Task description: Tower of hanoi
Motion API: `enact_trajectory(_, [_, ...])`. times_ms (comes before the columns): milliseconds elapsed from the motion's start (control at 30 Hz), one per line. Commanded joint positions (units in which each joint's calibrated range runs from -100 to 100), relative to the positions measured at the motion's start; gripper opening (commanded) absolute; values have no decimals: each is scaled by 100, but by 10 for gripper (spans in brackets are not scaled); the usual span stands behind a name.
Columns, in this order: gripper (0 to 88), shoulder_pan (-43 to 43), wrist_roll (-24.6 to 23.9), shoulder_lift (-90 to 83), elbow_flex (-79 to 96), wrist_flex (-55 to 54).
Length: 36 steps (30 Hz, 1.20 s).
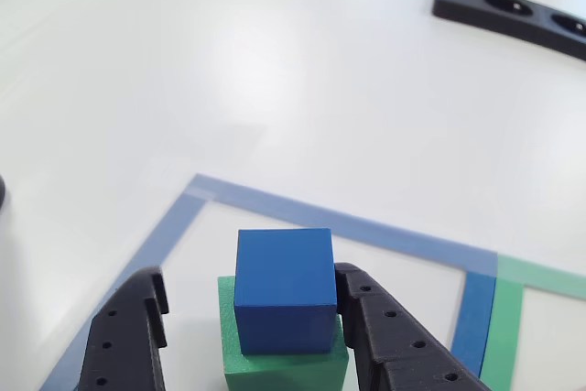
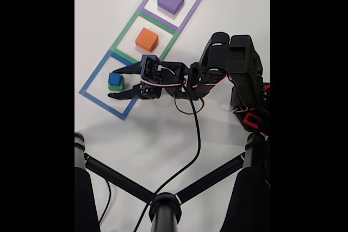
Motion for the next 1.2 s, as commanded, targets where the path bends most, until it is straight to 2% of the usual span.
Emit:
enact_trajectory(0, [139, -27, 59, -132, 12, -168])
enact_trajectory(367, [56, -4, 59, -124, -70, -192])
enact_trajectory(733, [34, -4, 59, -509, 12, -30])
enact_trajectory(967, [34, 34, 59, -2127, 3, 1516])
enact_trajectory(1167, [33, 201, 59, -4083, -242, 4009])
